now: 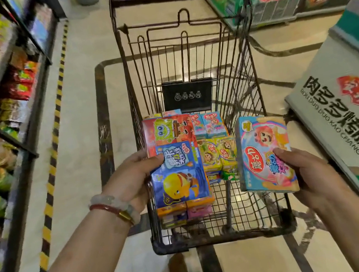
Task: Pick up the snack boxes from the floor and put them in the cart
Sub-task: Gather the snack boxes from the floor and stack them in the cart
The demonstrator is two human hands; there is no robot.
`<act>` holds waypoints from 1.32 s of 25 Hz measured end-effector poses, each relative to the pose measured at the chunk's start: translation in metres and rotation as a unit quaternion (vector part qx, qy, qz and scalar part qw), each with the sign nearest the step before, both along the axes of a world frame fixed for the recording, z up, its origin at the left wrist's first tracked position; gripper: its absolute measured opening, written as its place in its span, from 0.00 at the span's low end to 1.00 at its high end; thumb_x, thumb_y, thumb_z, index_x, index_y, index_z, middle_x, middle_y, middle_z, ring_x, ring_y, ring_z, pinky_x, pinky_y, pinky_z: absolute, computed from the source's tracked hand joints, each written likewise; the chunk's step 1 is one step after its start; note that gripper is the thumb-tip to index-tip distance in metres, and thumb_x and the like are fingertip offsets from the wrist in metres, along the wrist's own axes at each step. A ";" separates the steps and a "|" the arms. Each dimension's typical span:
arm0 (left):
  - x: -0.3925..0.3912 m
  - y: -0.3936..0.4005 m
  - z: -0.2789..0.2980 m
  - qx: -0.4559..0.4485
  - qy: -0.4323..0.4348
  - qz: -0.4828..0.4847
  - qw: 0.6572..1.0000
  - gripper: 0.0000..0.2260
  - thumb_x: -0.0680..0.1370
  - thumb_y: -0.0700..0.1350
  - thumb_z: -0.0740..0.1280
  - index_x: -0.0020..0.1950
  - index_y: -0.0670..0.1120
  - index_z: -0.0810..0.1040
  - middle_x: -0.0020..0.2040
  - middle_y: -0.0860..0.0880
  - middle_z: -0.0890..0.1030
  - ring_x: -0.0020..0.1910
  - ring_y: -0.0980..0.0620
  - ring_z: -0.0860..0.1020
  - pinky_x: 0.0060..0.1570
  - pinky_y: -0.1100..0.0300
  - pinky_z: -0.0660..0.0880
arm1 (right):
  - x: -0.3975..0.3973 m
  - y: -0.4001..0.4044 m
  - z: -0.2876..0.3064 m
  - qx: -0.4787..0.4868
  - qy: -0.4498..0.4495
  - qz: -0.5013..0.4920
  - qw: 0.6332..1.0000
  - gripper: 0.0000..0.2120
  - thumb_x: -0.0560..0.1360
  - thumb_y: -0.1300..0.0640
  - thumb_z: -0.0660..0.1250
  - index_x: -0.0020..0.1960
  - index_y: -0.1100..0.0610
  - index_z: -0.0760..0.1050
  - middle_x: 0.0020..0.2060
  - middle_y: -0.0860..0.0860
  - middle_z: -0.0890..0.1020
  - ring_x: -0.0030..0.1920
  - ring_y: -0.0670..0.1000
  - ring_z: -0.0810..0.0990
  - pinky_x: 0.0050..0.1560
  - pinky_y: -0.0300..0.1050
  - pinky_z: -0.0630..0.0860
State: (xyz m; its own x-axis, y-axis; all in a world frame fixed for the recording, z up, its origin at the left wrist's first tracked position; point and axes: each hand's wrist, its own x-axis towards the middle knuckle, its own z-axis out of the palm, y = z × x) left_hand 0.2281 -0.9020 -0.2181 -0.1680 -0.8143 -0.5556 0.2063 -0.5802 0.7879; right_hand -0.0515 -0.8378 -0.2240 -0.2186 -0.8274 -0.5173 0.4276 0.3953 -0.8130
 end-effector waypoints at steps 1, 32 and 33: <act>0.000 -0.016 -0.003 -0.003 -0.006 -0.002 1.000 0.06 0.78 0.36 0.62 0.49 0.43 0.78 0.34 0.48 0.84 0.29 0.53 0.82 0.23 0.63 0.75 | 0.002 -0.011 -0.003 0.002 0.013 0.003 1.000 0.38 0.52 0.48 0.81 0.57 0.64 0.77 0.47 0.61 0.84 0.40 0.57 0.85 0.33 0.48 0.80; -0.183 -0.292 -0.285 -0.124 -0.518 -0.075 0.843 0.20 0.79 0.52 0.63 0.68 0.46 0.70 0.60 0.44 0.79 0.58 0.41 0.75 0.48 0.56 0.63 | -0.047 -0.330 -0.320 0.102 0.609 0.019 0.786 0.17 0.81 0.57 0.55 0.66 0.60 0.73 0.59 0.61 0.79 0.58 0.61 0.77 0.52 0.48 0.71; -0.186 -0.289 -0.287 -0.125 -0.533 -0.099 0.831 0.21 0.80 0.52 0.60 0.72 0.46 0.67 0.63 0.44 0.77 0.61 0.42 0.74 0.51 0.56 0.65 | -0.045 -0.329 -0.323 0.081 0.636 0.012 0.767 0.18 0.79 0.58 0.56 0.64 0.63 0.74 0.58 0.62 0.79 0.58 0.62 0.78 0.55 0.50 0.73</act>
